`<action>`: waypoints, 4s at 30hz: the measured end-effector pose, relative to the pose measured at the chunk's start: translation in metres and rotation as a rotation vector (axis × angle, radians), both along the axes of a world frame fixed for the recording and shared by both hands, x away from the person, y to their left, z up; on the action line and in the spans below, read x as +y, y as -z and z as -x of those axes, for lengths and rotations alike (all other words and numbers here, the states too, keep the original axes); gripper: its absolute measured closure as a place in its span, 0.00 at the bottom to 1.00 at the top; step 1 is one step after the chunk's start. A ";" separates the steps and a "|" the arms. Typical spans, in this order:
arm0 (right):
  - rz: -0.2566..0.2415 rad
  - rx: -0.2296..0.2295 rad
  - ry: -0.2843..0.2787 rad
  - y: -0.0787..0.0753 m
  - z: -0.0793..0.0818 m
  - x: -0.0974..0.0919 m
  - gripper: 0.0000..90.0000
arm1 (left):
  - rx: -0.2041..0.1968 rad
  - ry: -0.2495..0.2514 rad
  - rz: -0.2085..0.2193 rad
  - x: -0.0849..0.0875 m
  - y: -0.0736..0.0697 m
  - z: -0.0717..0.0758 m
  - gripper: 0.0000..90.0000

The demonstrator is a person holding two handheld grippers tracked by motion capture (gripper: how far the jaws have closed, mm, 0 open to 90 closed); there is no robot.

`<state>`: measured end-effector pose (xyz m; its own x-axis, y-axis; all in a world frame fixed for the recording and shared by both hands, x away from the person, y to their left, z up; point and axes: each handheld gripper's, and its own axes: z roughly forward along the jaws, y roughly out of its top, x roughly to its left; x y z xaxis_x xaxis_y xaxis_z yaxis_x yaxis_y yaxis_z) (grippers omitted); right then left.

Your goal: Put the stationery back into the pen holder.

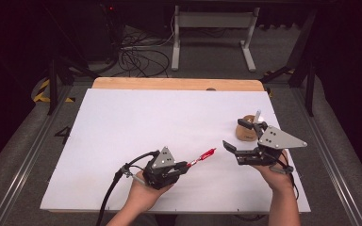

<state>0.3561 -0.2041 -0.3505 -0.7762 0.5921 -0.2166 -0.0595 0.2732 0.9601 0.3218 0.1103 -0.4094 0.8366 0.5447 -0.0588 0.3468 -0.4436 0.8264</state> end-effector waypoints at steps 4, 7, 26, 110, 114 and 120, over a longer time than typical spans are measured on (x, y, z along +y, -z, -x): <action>0.017 0.006 -0.007 0.001 0.000 0.003 0.21 | -0.010 0.001 0.013 -0.002 -0.007 -0.004 0.89; 0.023 0.009 -0.013 0.002 0.000 0.004 0.23 | -0.019 0.003 0.019 -0.003 -0.013 -0.007 0.89; 0.112 -0.021 -0.058 0.007 0.000 0.016 0.31 | -0.027 0.019 0.040 -0.011 -0.034 -0.021 0.89; 0.532 -0.237 0.013 0.032 0.005 0.057 0.78 | -0.041 0.040 0.108 -0.016 -0.065 -0.028 0.88; 0.544 -0.234 -0.007 0.034 0.006 0.059 0.82 | -0.050 0.029 0.127 -0.014 -0.067 -0.028 0.87; 0.549 -0.223 -0.052 0.037 0.007 0.064 0.88 | -0.069 0.012 0.156 -0.011 -0.070 -0.030 0.79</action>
